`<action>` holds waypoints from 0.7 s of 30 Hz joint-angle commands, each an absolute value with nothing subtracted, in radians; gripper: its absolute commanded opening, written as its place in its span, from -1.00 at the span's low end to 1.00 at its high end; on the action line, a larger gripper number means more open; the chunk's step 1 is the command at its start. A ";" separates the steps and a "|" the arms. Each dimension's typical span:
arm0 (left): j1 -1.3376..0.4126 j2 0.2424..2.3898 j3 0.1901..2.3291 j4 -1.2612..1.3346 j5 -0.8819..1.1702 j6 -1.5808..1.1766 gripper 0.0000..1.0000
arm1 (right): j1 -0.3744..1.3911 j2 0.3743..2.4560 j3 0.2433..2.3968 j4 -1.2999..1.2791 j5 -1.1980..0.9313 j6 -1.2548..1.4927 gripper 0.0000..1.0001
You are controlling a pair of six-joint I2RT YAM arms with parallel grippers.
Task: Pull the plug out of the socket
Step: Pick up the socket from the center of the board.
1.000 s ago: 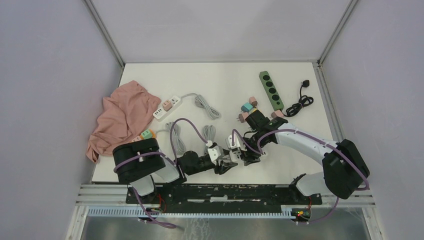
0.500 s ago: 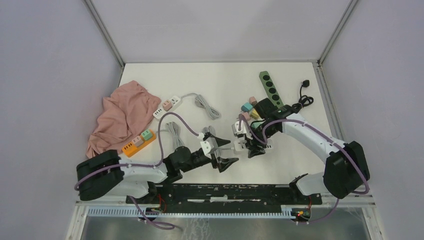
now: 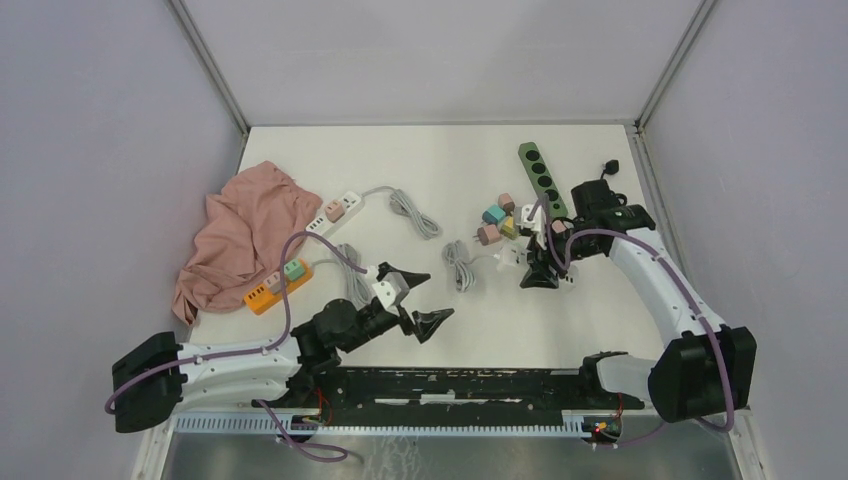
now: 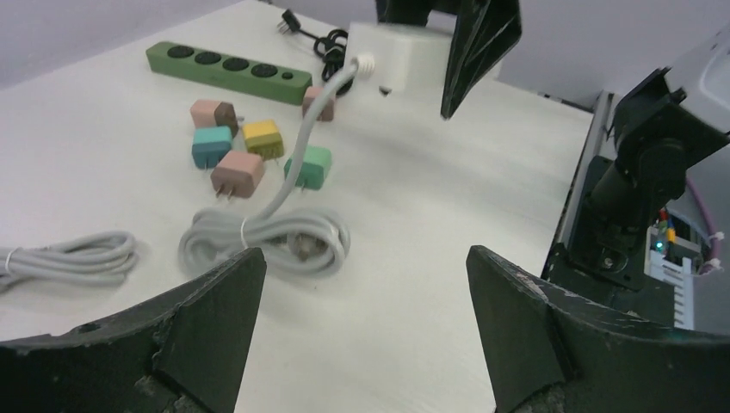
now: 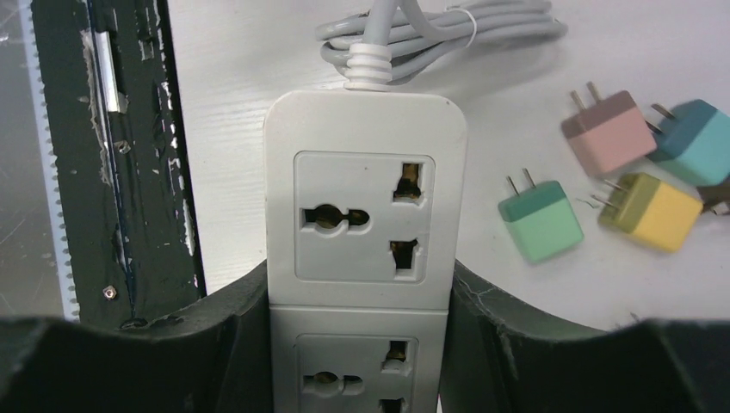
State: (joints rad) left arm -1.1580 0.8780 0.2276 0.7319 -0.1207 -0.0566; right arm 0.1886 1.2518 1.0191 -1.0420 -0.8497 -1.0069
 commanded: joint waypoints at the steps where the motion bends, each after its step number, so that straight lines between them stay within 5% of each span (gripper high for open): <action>1: -1.158 0.860 0.194 0.736 -0.180 -0.076 0.86 | 0.130 1.198 1.077 -0.992 -0.948 -0.943 -0.95; 8: -1.158 0.847 0.203 0.687 -0.223 -0.073 0.86 | 0.119 1.222 1.151 -0.878 -0.919 -0.823 -0.95; 21: -1.158 0.750 0.155 0.638 -0.266 -0.093 0.86 | 0.106 1.577 1.635 -0.639 -0.626 -0.469 -0.99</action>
State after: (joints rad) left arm -1.1580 0.7872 0.1677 0.6258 -0.2329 -0.0597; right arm 0.1207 1.5036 1.5002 -0.8288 -0.7387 -0.6197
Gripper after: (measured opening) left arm 0.928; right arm 0.581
